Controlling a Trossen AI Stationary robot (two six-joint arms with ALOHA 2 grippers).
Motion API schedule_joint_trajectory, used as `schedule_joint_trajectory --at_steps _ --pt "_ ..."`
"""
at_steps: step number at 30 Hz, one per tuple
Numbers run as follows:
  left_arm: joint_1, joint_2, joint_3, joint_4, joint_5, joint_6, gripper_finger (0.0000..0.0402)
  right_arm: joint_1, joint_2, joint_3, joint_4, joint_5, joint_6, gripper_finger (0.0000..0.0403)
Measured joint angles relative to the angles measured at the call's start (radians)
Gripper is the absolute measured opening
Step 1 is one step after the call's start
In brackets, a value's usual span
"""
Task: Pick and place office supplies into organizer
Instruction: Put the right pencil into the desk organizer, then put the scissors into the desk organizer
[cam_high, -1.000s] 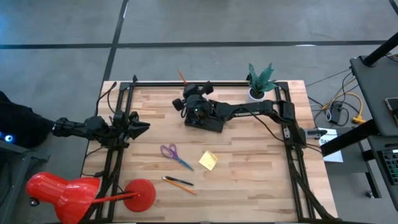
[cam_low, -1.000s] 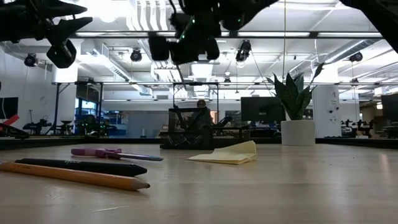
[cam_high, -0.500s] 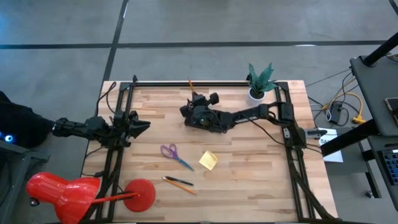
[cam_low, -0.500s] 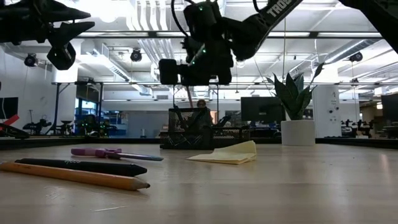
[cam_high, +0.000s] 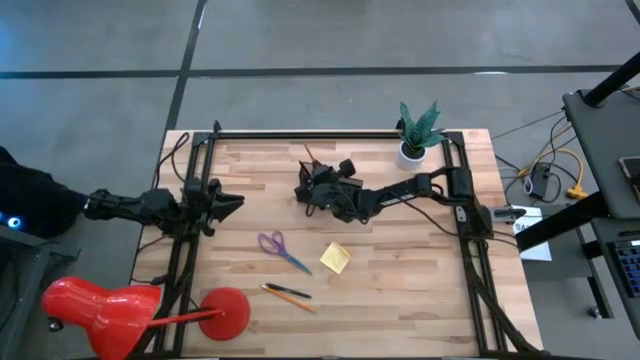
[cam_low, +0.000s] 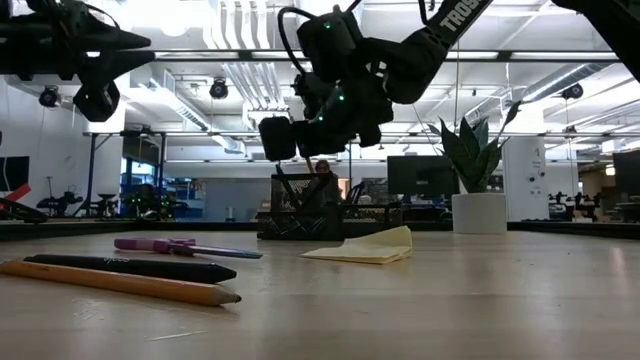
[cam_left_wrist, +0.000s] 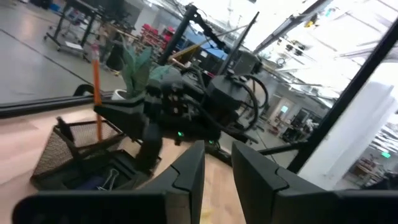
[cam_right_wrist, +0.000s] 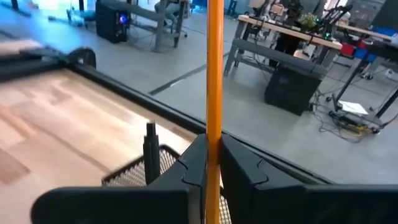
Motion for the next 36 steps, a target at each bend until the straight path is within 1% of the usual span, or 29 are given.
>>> schedule_joint_trajectory --at_steps 4,7,10,17,19,20,21,22,23,25,26,27,29,33,34,36 --pt "0.000 0.000 0.007 0.001 -0.004 -0.002 0.0066 0.000 0.000 0.000 -0.067 0.000 -0.006 0.0038" --pt "0.000 -0.001 0.008 0.000 -0.004 -0.066 0.0066 0.004 0.000 0.000 -0.128 -0.001 -0.005 0.0053" --pt "0.000 0.000 0.007 0.000 -0.003 -0.077 0.0066 0.018 0.000 0.000 -0.164 -0.001 0.009 0.0068" --pt "0.000 -0.002 0.007 0.000 -0.002 -0.075 0.0066 0.087 -0.007 0.018 -0.177 -0.003 -0.085 0.0105" --pt "0.000 -0.002 0.007 0.000 -0.002 -0.069 0.0066 0.116 -0.017 0.033 -0.206 -0.007 -0.082 0.0113" --pt "0.000 -0.002 0.007 0.000 -0.002 -0.069 0.0066 0.131 -0.025 0.043 -0.232 -0.027 -0.057 0.0117" --pt "0.000 -0.002 0.007 0.000 -0.002 -0.069 0.0066 0.146 -0.035 0.055 -0.271 -0.069 -0.014 0.0121" --pt "0.000 -0.002 0.006 0.000 -0.001 -0.069 0.0066 0.156 -0.047 0.069 -0.321 -0.134 0.062 0.0123" --pt "0.000 -0.002 0.005 0.000 0.001 -0.069 0.0066 0.162 -0.057 0.084 -0.375 -0.232 0.170 0.0126" --pt "0.000 -0.002 0.003 0.000 0.004 -0.069 0.0066 0.162 -0.063 0.118 -0.458 -0.465 0.384 0.0129" --pt "0.000 -0.001 0.002 0.000 0.007 -0.069 0.0066 0.159 -0.060 0.130 -0.489 -0.571 0.450 0.0130" --pt "0.000 -0.001 0.001 -0.002 0.007 -0.068 0.0066 0.157 -0.045 0.142 -0.503 -0.647 0.472 0.0132" --pt "0.000 -0.001 0.001 -0.015 0.010 -0.068 0.0066 0.163 -0.012 0.167 -0.506 -0.739 0.438 0.0134" --pt "0.000 -0.002 0.000 -0.054 0.054 -0.068 0.0066 0.197 0.058 0.254 -0.511 -0.848 0.231 0.0140" --pt "0.000 -0.002 0.000 -0.051 0.082 -0.075 0.0066 0.201 0.072 0.280 -0.519 -0.876 0.222 0.0141" --pt "0.000 -0.002 0.000 -0.053 0.142 -0.077 0.0066 0.196 0.105 0.343 -0.556 -0.891 0.268 0.0143"
